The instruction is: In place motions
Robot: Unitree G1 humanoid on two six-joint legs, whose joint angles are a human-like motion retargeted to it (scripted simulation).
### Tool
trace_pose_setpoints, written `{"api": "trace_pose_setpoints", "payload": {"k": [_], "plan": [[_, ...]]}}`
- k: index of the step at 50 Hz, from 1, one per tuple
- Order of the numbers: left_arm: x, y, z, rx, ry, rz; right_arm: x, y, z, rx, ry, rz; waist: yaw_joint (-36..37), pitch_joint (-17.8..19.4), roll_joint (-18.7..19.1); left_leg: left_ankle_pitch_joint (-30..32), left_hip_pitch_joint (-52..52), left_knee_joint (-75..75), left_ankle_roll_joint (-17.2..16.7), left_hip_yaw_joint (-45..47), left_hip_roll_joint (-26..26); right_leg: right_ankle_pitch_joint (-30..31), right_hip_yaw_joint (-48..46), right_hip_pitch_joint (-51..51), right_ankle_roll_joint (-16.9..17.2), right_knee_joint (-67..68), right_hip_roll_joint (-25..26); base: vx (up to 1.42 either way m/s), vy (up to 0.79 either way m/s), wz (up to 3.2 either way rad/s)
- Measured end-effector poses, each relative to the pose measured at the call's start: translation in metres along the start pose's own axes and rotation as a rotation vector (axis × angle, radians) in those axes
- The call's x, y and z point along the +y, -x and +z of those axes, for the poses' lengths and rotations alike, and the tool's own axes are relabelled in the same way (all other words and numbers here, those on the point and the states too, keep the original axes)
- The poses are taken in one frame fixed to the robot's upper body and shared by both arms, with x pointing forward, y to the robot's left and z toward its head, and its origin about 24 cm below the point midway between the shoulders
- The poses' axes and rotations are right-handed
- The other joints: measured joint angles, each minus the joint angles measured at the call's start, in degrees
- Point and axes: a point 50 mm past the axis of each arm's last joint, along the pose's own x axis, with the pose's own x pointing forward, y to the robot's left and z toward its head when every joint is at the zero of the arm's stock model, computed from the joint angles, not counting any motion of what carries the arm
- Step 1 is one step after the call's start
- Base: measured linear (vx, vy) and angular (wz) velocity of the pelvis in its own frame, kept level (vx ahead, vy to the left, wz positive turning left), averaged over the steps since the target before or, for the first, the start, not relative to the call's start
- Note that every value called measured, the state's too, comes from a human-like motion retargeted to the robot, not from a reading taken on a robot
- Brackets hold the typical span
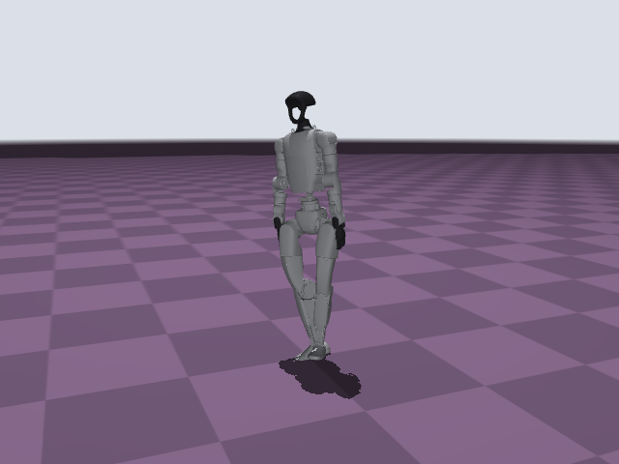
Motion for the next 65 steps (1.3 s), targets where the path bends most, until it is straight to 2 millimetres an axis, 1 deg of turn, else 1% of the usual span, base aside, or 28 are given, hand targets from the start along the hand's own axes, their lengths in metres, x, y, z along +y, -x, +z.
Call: {"api": "trace_pose_setpoints", "payload": {"k": [4, 5, 7, 8, 10, 12, 13, 15, 18, 20, 21, 23, 25, 28, 30, 33, 35, 39, 43, 46, 50, 53, 55, 57, 60, 62, 65], "plan": [[0.001, 0.001, 0.005, -0.015, -0.002, 0.005, -0.002, 0.0, 0.0, -0.002, -0.003, -0.006, -0.19, 0.44, -0.23, 0.82, -2.91, 5.82, -1.99, 0.68, 1.02, 0.1, -0.72, -0.05, 0.25, -0.14, -0.67, -0.01, 0.07, 0.18], [0.001, 0.001, 0.007, -0.023, -0.002, 0.006, -0.002, 0.001, 0.001, -0.003, -0.005, -0.008, -0.17, 0.6, -0.39, 1.69, -4.28, 8.49, -2.83, 1.21, 1.54, 0.19, -1.03, -0.09, 0.38, -0.23, -0.99, -0.05, 0.09, 0.26], [0.002, 0.002, 0.014, -0.046, 0.006, 0.016, -0.004, 0.001, 0.001, -0.006, -0.006, -0.011, -0.04, 0.98, -0.93, 5.74, -7.21, 14.4, -4.57, 2.8, 3.12, 0.38, -1.88, -0.28, 0.59, -0.4, -1.83, -0.09, 0.1, 0.3], [0.002, 0.003, 0.018, -0.06, 0.012, 0.024, -0.005, 0.001, 0.002, -0.008, -0.007, -0.013, 0.11, 1.25, -1.2, 8.03, -8.86, 17.58, -5.82, 3.18, 3.95, 0.46, -2.32, -0.39, 0.7, -0.49, -2.21, -0.11, 0.11, 0.32], [0.004, 0.004, 0.026, -0.102, 0.035, 0.058, -0.007, 0.002, 0.003, -0.013, -0.005, -0.018, 0.54, 1.94, -1.1, 11.65, -11.88, 22.8, -10.65, 1.23, 4.7, 0.56, -3.09, -0.53, 0.82, -0.79, -2.12, -0.11, 0.11, 0.31], [0.006, 0.005, 0.031, -0.148, 0.083, 0.128, -0.009, 0.003, 0.001, -0.005, 0.005, -0.02, 0.98, 2.28, -1.55, 11.91, -14.26, 27.02, -12.1, 1.11, 6.17, 0.61, -3.29, -0.57, 0.93, -0.85, -2.58, -0.07, 0.08, 0.19], [0.007, 0.005, 0.032, -0.164, 0.111, 0.16, -0.01, 0.003, 0.0, 0.003, 0.011, -0.023, 1.32, 2.34, -1.8, 11.09, -15.26, 28.07, -11.7, 1.23, 6.99, 0.6, -3.21, -0.56, 0.95, -0.86, -2.8, -0.05, 0.1, 0.07], [0.008, 0.005, 0.03, -0.175, 0.165, 0.197, -0.011, 0.003, -0.003, 0.022, 0.019, -0.031, 1.57, 2.27, -2.01, 9.34, -16.32, 27.5, -9.89, 2.5, 9.51, 0.43, -3.27, -0.58, 1.02, -0.8, -3.06, -0.05, 0.1, 0.03], [0.006, 0.003, 0.023, -0.162, 0.23, 0.197, -0.012, 0.003, -0.005, 0.041, 0.024, -0.039, 1.68, 2.12, -2.13, 7.58, -17.28, 22.2, -5.99, 2.87, 12.47, 0.04, -3.06, -0.41, 1.23, -0.67, -3.35, -0.05, 0.14, -0.05], [0.006, 0.001, 0.014, -0.139, 0.254, 0.186, -0.012, 0.003, -0.006, 0.04, 0.028, -0.036, 1.92, 2.09, -2.56, 8.2, -17.63, 15.65, -2.94, 0.63, 13.01, -0.37, -2.57, 0.01, 1.55, -0.56, -3.89, -0.04, 0.16, -0.11], [0.007, 0.001, 0.011, -0.125, 0.256, 0.182, -0.012, 0.003, -0.006, 0.039, 0.029, -0.036, 1.97, 1.94, -2.9, 8.25, -17.8, 12.55, -1.95, -0.45, 12.84, -0.56, -2.32, 0.08, 1.78, -0.53, -4.32, -0.04, 0.14, -0.05], [0.007, 0.0, 0.004, -0.098, 0.257, 0.173, -0.013, 0.004, -0.007, 0.04, 0.029, -0.038, 1.78, 1.33, -3.72, 7.54, -18.23, 6.67, -0.13, -2.12, 12.19, -0.97, -2.08, 0.07, 2.31, -0.44, -5.48, -0.04, 0.19, 0.1], [0.007, 0.0, -0.002, -0.083, 0.257, 0.16, -0.014, 0.004, -0.008, 0.046, 0.026, -0.043, 1.21, 0.26, -4.5, 6.71, -18.61, 1.31, 0.68, -2.88, 11.22, -1.43, -2.21, -0.3, 2.94, -0.27, -6.87, -0.04, 0.23, 0.19], [0.005, -0.002, -0.008, -0.078, 0.276, 0.146, -0.016, 0.005, -0.009, 0.057, 0.025, -0.051, 1.18, -0.61, -4.58, 8.61, -18.81, -1.54, -1.14, -0.92, 12.05, -2.24, -1.77, -0.49, 3.67, 0.1, -7.63, -0.06, 0.3, -0.05], [0.003, -0.003, -0.009, -0.082, 0.292, 0.137, -0.019, 0.006, -0.007, 0.057, 0.025, -0.06, 0.64, -0.73, -3.41, 9.37, -19.22, 0.29, -2.58, 2.89, 13.74, -2.91, -2.17, -0.09, 4.11, 0.03, -6.92, -0.12, 0.36, 0.01], [0.002, -0.003, -0.006, -0.09, 0.289, 0.125, -0.02, 0.006, -0.005, 0.05, 0.023, -0.068, 1.12, -0.2, -2.94, 12.95, -19.04, 1.38, -3.37, 0.4, 13.68, -3.75, -1.99, 0.75, 4.67, 0.42, -7.06, -0.16, 0.46, -0.16], [0.004, -0.002, -0.003, -0.099, 0.271, 0.124, -0.02, 0.006, -0.003, 0.042, 0.021, -0.066, 2.1, 0.02, -3.21, 13.79, -19.96, 4.37, -3.57, -0.81, 13.6, -4.23, -1.52, 1.18, 5.03, 0.95, -8.07, -0.16, 0.46, -0.27], [0.009, 0.001, 0.006, -0.122, 0.227, 0.128, -0.016, 0.005, 0.005, 0.015, 0.035, -0.055, 2.19, 0.04, -3.03, 9.27, -21.69, 9.59, -2.96, -1.51, 12.45, -4.5, -1.9, 1.49, 5.24, 1.88, -9.9, -0.18, 0.47, -0.03], [0.014, 0.004, 0.019, -0.15, 0.165, 0.135, -0.011, 0.005, 0.017, -0.027, 0.057, -0.032, 4.09, 1.79, -3.91, 4.35, -19.86, 11.91, -3.19, -1.25, 10.62, -3.27, -1.49, 2.75, 4.37, 3.32, -12.54, -0.14, 0.5, -0.41], [0.018, 0.007, 0.029, -0.182, 0.141, 0.138, -0.005, 0.006, 0.034, -0.073, 0.108, -0.011, 4.71, 2.9, -3.61, 1.84, -18.17, 11.74, -3.25, -0.66, 9.88, -1.07, -1.15, 2.76, 3.43, 5.4, -13.88, -0.15, 0.41, -0.46], [0.021, 0.011, 0.039, -0.216, 0.138, 0.13, 0.003, 0.008, 0.058, -0.153, 0.176, 0.009, 4.64, 3.98, -2.2, 0.2, -16.52, 10.46, -2.98, 0.63, 10.39, 3.14, -0.73, 0.97, 1.38, 9.45, -14.69, -0.17, 0.45, -0.37], [0.025, 0.014, 0.046, -0.237, 0.135, 0.129, 0.012, 0.012, 0.079, -0.232, 0.248, 0.03, 4.57, 4.92, -0.01, -0.54, -15.72, 9.36, -2.85, 1.16, 12.35, 5.02, 0.99, -3.08, -3.33, 16.56, -14.52, -0.17, 0.3, -0.4], [0.028, 0.016, 0.048, -0.246, 0.135, 0.133, 0.016, 0.015, 0.09, -0.272, 0.296, 0.038, 4.21, 5.15, 1.13, -0.8, -15.69, 8.9, -2.76, 2.14, 13.63, 3.98, 0.6, -5.74, -3.91, 20.89, -14.87, -0.17, 0.32, -0.21], [0.033, 0.018, 0.051, -0.251, 0.127, 0.143, 0.02, 0.018, 0.1, -0.309, 0.351, 0.043, 3.44, 5.51, 1.12, -1.01, -15.58, 8.3, -2.42, 2.93, 13.29, 3.12, 4.66, -8.88, -2.19, 22.98, -13.1, -0.17, 0.26, 0.02], [0.039, 0.021, 0.055, -0.253, 0.119, 0.157, 0.022, 0.021, 0.107, -0.332, 0.397, 0.041, 2.35, 6.23, 0.03, -0.82, -14.87, 7.18, -1.89, 3.23, 11.57, 2.42, 11.26, -11.57, 0.37, 22.15, -9.55, -0.11, 0.22, 0.24], [0.041, 0.022, 0.055, -0.256, 0.126, 0.163, 0.021, 0.022, 0.108, -0.331, 0.423, 0.031, 1.51, 6.76, -1.14, -0.63, -13.91, 6.24, -1.58, 3.43, 9.99, 1.88, 14.55, -12.67, 1.93, 18.42, -7.28, -0.09, 0.09, 0.33], [0.043, 0.024, 0.058, -0.27, 0.141, 0.161, 0.018, 0.022, 0.107, -0.323, 0.433, 0.019, -0.58, 7.74, -2.47, -0.35, -12.83, 5.48, -1.21, 2.52, 7.88, 1.1, 15.79, -13.98, 3.3, 13.74, -5.51, -0.03, 0.1, 0.64]]}}
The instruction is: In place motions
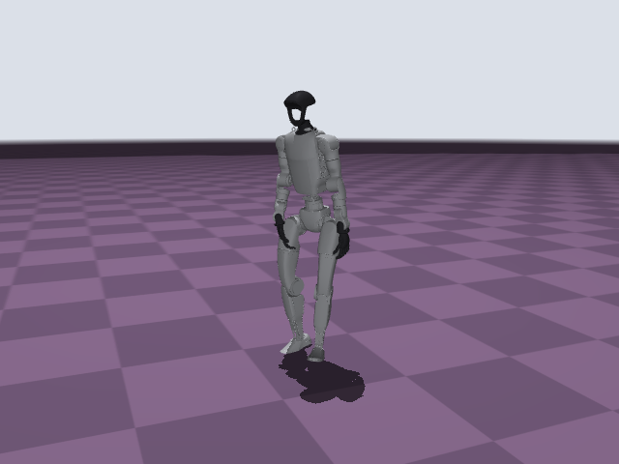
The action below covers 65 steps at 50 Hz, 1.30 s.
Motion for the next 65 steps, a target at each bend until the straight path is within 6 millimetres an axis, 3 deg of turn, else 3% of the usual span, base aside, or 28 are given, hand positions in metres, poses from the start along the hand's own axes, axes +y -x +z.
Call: {"api": "trace_pose_setpoints", "payload": {"k": [2, 3, 5, 7, 13, 20, 42, 65], "plan": [[0.0, 0.0, 0.0, -0.002, 0.004, -0.005, -0.001, 0.001, -0.007, 0.018, -0.023, -0.006, -1.46, 0.79, -1.35, 0.08, 1.46, -0.53, 0.18, -0.88, -2.07, 2.03, 1.03, -0.88, 2.04, -3.89, 1.24, 0.05, 0.1, 0.82], [0.0, 0.0, -0.001, 0.0, 0.003, -0.008, -0.001, 0.001, -0.01, 0.027, -0.039, -0.008, -1.9, 1.11, -1.87, 0.1, 2.21, -0.75, 0.18, -1.21, -2.79, 5.74, 0.96, -1.17, 0.79, -5.34, 1.7, 0.09, 0.06, 0.62], [0.0, 0.0, -0.004, 0.01, 0.001, -0.009, 0.0, 0.001, -0.018, 0.049, -0.067, -0.01, -2.18, 1.31, -2.51, 0.2, 3.29, -1.12, 0.14, -1.57, -3.61, 5.39, 8.07, -0.75, -0.58, -6.67, 4.05, 0.12, 0.04, 0.22], [-0.002, 0.0, -0.005, 0.02, -0.01, -0.016, -0.001, 0.002, -0.027, 0.073, -0.121, -0.019, -0.24, 1.27, -3.37, -0.14, 3.72, -0.7, 0.05, -0.27, -3.9, 3.75, -4.63, 1.01, -0.04, -5.56, 0.49, 0.12, 0.03, -0.08], [-0.02, -0.003, -0.017, 0.052, 0.021, -0.059, -0.004, 0.006, -0.051, 0.135, -0.305, -0.044, 0.77, 1.44, -3.66, 0.22, 5.6, -1.2, 0.04, -0.57, -4.44, 4.15, -4.87, 4.02, 1.67, -8.1, 0.19, 0.09, 0.02, 0.12], [-0.024, -0.003, -0.03, 0.102, -0.052, -0.091, -0.009, 0.01, -0.063, 0.206, -0.269, -0.075, 0.11, 0.56, -4.12, 0.47, 6.68, -2.57, 0.22, -1.34, -5.25, 4.57, -6.68, 5.95, 1.68, -10.65, 0.6, 0.05, -0.01, 0.15], [-0.019, -0.003, -0.018, 0.067, -0.038, -0.078, 0.007, 0.004, -0.056, 0.184, -0.234, -0.011, -0.24, -0.34, -3.62, -0.28, 7.69, -3.31, 0.17, -0.84, -5.2, 3.94, -5.95, 6.59, 1.64, -11.08, 0.93, 0.0, 0.0, 0.0], [-0.018, -0.002, -0.037, 0.129, -0.004, -0.081, 0.012, 0.004, -0.063, 0.212, -0.249, -0.003, -0.25, -1.31, -2.85, -0.51, 9.99, -4.09, -0.38, 1.04, -4.33, 3.11, -5.72, 7.98, 1.33, -10.78, 1.55, 0.02, -0.02, -0.01]]}}
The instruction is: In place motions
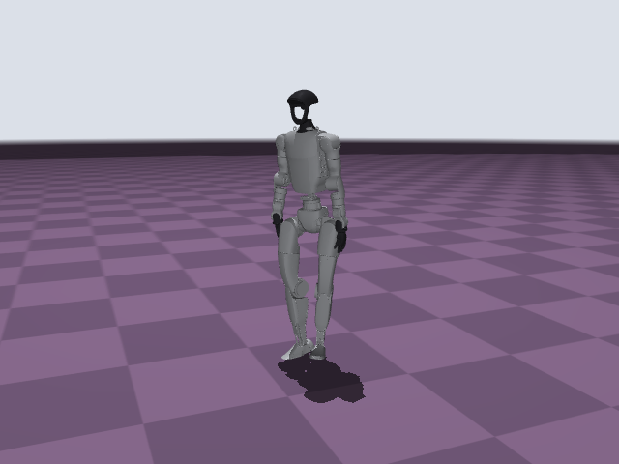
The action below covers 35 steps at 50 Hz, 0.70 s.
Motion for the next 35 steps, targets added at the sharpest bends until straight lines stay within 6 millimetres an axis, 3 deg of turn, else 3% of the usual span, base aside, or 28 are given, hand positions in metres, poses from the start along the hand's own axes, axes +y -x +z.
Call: {"api": "trace_pose_setpoints", "payload": {"k": [14, 30, 35], "plan": [[0.0, -0.001, -0.008, 0.033, 0.016, 0.012, 0.005, -0.002, -0.007, 0.039, 0.022, 0.014, 0.46, -1.64, 1.16, 1.21, 3.77, -1.28, -0.4, 0.08, 0.19, -0.39, 0.24, 3.86, -1.59, -1.26, 1.98, 0.16, -0.14, -0.01], [-0.01, -0.002, 0.004, -0.011, -0.01, 0.029, 0.002, -0.002, -0.015, 0.05, 0.048, -0.036, 0.86, -2.03, 2.57, 3.69, 1.07, 3.28, -1.05, -2.06, 0.34, -0.41, -0.82, 5.5, -2.12, -2.43, 1.52, 0.1, -0.07, 0.22], [-0.013, -0.002, 0.01, -0.031, -0.023, 0.039, 0.0, -0.001, -0.019, 0.056, 0.005, -0.032, 0.32, -1.59, 3.16, 8.97, -3.04, 8.56, -2.6, -4.03, 0.71, -0.24, -3.43, 5.25, -1.72, -3.0, 0.58, -0.03, 0.02, 0.66]]}}
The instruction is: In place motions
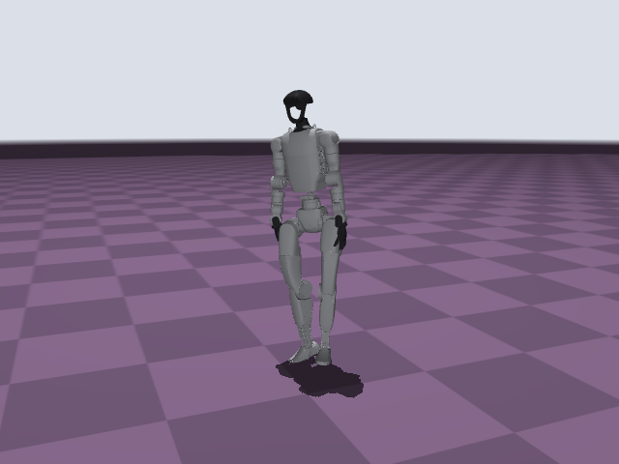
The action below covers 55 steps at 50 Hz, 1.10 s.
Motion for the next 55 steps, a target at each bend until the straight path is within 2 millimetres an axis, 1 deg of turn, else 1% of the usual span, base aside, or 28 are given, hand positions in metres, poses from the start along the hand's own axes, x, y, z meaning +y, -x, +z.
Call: {"api": "trace_pose_setpoints", "payload": {"k": [2, 5, 8, 10, 13, 15, 18, 20, 22, 23, 25, 29, 32, 35, 37, 40, 41, 43, 47, 50, 55], "plan": [[0.0, 0.0, 0.002, -0.011, -0.006, 0.014, -0.001, 0.0, -0.002, 0.001, -0.029, 0.012, 0.01, 0.36, 0.19, 1.41, -1.55, 2.02, -1.8, -2.01, -0.19, -0.01, -1.4, -0.04, 0.22, -0.17, -0.49, -0.07, 0.06, 0.71], [0.001, 0.0, -0.001, -0.012, -0.003, 0.039, -0.004, 0.001, -0.006, 0.005, -0.056, 0.016, 0.98, 0.54, 0.23, -0.16, -2.98, 3.75, -3.11, -2.57, -0.27, -0.03, -2.23, -0.1, 0.48, -0.37, -1.19, -0.06, 0.08, 0.38], [0.002, -0.001, -0.012, 0.012, 0.023, 0.06, -0.007, 0.002, -0.009, 0.025, -0.043, 0.001, 1.36, -0.09, 0.66, -2.69, -3.46, 2.71, -1.8, 0.5, 2.13, -0.24, -2.39, -0.71, 0.72, -0.36, -1.43, -0.07, 0.08, 0.18], [0.003, -0.001, -0.023, 0.04, 0.056, 0.076, -0.009, 0.002, -0.011, 0.041, -0.02, -0.015, 0.83, -0.71, 0.81, -3.6, -4.31, 1.59, -0.02, 0.66, 3.4, -0.52, -2.69, -1.12, 1.05, -0.28, -1.92, -0.1, 0.11, 0.28], [0.004, -0.001, -0.036, 0.085, 0.092, 0.088, -0.009, 0.002, -0.013, 0.049, 0.009, -0.025, 0.14, -1.2, 0.68, -2.99, -5.47, -0.22, 1.92, -0.11, 4.66, -0.98, -2.89, -1.34, 1.55, -0.18, -2.78, -0.13, 0.13, 0.25], [0.005, 0.0, -0.044, 0.12, 0.108, 0.086, -0.009, 0.002, -0.014, 0.052, 0.035, -0.028, -0.07, -1.42, 0.34, -2.74, -5.93, -1.58, 1.91, 0.76, 5.78, -1.36, -3.0, -1.26, 1.99, -0.12, -3.54, -0.16, 0.17, 0.25], [0.006, 0.0, -0.05, 0.146, 0.123, 0.084, -0.007, 0.001, -0.019, 0.067, 0.082, -0.027, 0.05, -1.85, 0.14, -1.57, -6.04, -3.17, 0.73, 4.16, 7.63, -1.93, -3.57, -0.9, 2.71, -0.06, -4.38, -0.16, 0.22, 0.22], [0.005, 0.0, -0.051, 0.145, 0.137, 0.084, -0.006, 0.001, -0.023, 0.083, 0.127, -0.031, 1.21, -1.91, 0.31, 0.51, -5.38, -3.86, -1.29, 7.39, 9.14, -2.7, -3.23, -0.28, 3.27, -0.06, -4.44, -0.19, 0.29, -0.21], [0.004, 0.0, -0.05, 0.135, 0.146, 0.08, -0.006, 0.001, -0.025, 0.096, 0.167, -0.036, 3.22, -2.07, 0.32, 0.37, -4.67, -3.5, -2.58, 10.0, 9.92, -3.63, -1.86, 0.23, 3.75, 0.05, -4.54, -0.18, 0.3, -0.61], [0.003, -0.001, -0.049, 0.128, 0.149, 0.075, -0.006, 0.001, -0.027, 0.106, 0.193, -0.039, 4.17, -2.23, 0.31, -0.19, -4.31, -3.41, -2.62, 10.96, 9.86, -4.15, -1.31, 0.5, 4.04, 0.17, -4.85, -0.22, 0.4, -0.43], [0.0, -0.001, -0.046, 0.114, 0.145, 0.062, -0.006, 0.001, -0.031, 0.126, 0.236, -0.044, 4.34, -2.36, 0.48, -2.76, -4.63, -1.89, -3.22, 9.46, 8.83, -4.74, -1.73, 1.07, 4.51, 0.49, -5.9, -0.22, 0.41, -0.07], [0.0, -0.002, -0.038, 0.083, 0.11, 0.048, -0.004, 0.0, -0.031, 0.129, 0.246, -0.067, 5.02, -1.37, -0.18, -6.01, -3.03, -1.55, -3.24, 8.74, 6.05, -5.28, -3.41, 2.7, 3.91, 1.28, -8.06, -0.23, 0.41, 0.16], [0.003, -0.002, -0.032, 0.055, 0.084, 0.042, -0.005, 0.0, -0.025, 0.117, 0.264, -0.088, 3.1, -0.68, 0.05, -7.52, -1.69, -2.19, -2.89, 6.54, 3.77, -4.43, -6.09, 3.82, 2.2, 2.32, -9.24, -0.16, 0.31, 0.48], [0.007, -0.001, -0.028, 0.042, 0.074, 0.047, -0.007, 0.001, -0.012, 0.097, 0.331, -0.108, 3.69, -0.6, 1.02, -8.95, -0.62, -2.6, -2.72, 7.69, 4.14, -2.33, -6.26, 3.1, 0.89, 4.95, -9.98, -0.22, 0.32, -0.31], [0.009, 0.0, -0.025, 0.041, 0.066, 0.049, -0.01, 0.002, -0.001, 0.058, 0.38, -0.147, 4.2, -0.32, 2.07, -9.64, -0.01, -3.07, -2.49, 7.95, 4.86, -0.8, -6.93, 2.37, -1.54, 7.38, -9.61, -0.18, 0.16, -0.31], [0.014, 0.001, -0.021, 0.041, 0.058, 0.052, -0.011, 0.004, 0.015, -0.01, 0.43, -0.186, 4.31, -0.16, 3.83, -10.02, 0.88, -4.1, -2.22, 7.92, 6.47, -1.43, -8.78, 0.9, -5.91, 12.19, -8.32, -0.17, 0.18, -0.03], [0.016, 0.001, -0.02, 0.04, 0.056, 0.051, -0.011, 0.005, 0.019, -0.026, 0.445, -0.19, 3.86, -0.15, 4.24, -10.14, 0.95, -4.25, -2.09, 7.47, 6.77, -1.94, -9.33, 0.29, -6.17, 13.83, -7.84, -0.16, 0.16, 0.3], [0.02, 0.002, -0.017, 0.037, 0.052, 0.045, -0.011, 0.006, 0.027, -0.049, 0.47, -0.197, 2.96, 0.07, 4.57, -10.28, 1.25, -4.56, -1.81, 6.57, 6.86, -2.57, -6.79, -1.58, -5.61, 16.87, -6.43, -0.13, 0.09, 0.43], [0.026, 0.004, -0.012, 0.031, 0.048, 0.051, -0.012, 0.009, 0.039, -0.107, 0.479, -0.214, 0.8, 0.72, 3.73, -10.11, 2.38, -5.81, -1.13, 4.42, 5.18, -2.97, 2.31, -5.78, -1.6, 19.59, -2.81, -0.1, 0.08, 0.59], [0.029, 0.005, -0.008, 0.023, 0.05, 0.059, -0.01, 0.01, 0.047, -0.165, 0.442, -0.201, -0.36, 0.98, 2.44, -10.08, 3.38, -6.63, -0.59, 3.09, 3.33, -3.38, 6.35, -7.29, -0.05, 16.94, -0.34, -0.04, 0.04, 0.59], [0.029, 0.005, -0.006, 0.016, 0.044, 0.058, -0.01, 0.014, 0.058, -0.248, 0.367, -0.199, -1.99, 1.98, 0.56, -10.03, 5.16, -7.22, 0.09, 0.68, 0.69, -3.03, 11.97, -9.96, 2.16, 12.58, 1.44, 0.01, 0.06, 0.68]]}}
